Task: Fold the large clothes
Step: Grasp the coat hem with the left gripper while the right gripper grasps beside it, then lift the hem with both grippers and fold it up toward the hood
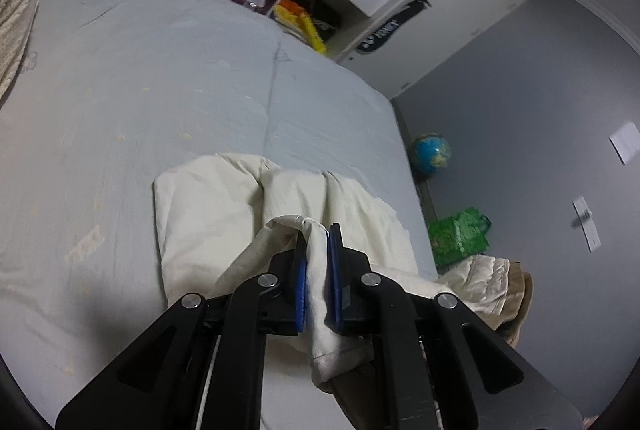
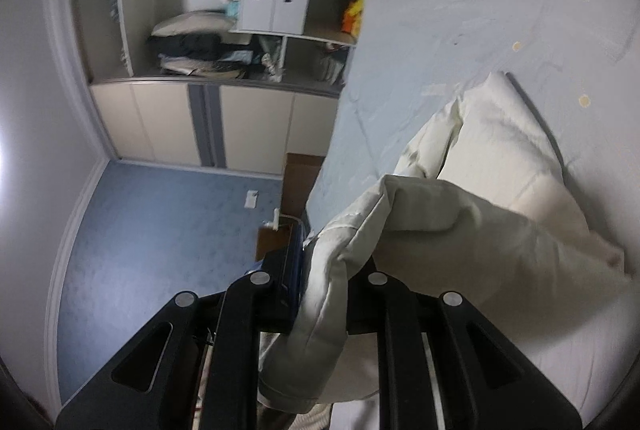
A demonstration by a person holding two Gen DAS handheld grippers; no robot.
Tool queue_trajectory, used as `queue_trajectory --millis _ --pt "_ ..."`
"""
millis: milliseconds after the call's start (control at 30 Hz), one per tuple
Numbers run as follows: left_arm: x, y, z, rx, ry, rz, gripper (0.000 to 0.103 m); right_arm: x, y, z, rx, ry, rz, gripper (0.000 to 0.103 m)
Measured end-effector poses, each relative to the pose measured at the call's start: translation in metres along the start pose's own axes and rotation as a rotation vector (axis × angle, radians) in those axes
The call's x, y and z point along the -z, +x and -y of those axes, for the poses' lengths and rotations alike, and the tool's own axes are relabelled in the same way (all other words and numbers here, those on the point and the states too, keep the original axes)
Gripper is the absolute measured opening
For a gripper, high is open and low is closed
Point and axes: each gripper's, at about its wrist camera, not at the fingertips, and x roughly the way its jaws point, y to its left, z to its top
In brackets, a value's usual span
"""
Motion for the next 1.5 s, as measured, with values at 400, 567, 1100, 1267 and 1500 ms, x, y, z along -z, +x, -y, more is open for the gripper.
queue_trajectory --millis 400,567,1100,1267,1500 --pt "-0.045 0.086 -0.063 -0.128 -0.191 -0.087 0.012 -0.053 0.076 0.072 0.131 0.182 0.014 0.016" --pt "-0.045 0.103 -0.092 -0.111 -0.334 -0.109 0.026 -0.059 0.089 0.096 0.160 0.270 -0.008 0.025" --pt "-0.029 0.057 0.017 -0.150 0.062 -0.023 0.087 -0.066 0.048 0.023 0.070 0.163 0.143 0.077" --pt "0.006 0.099 0.081 -0.225 0.311 -0.068 0.085 -0.043 0.066 -0.045 0.213 -0.197 0.096 0.077" --pt "0.044 0.155 0.114 -0.384 0.483 -0.046 0.085 0.042 0.145 -0.083 0.556 -0.753 -0.132 0.077"
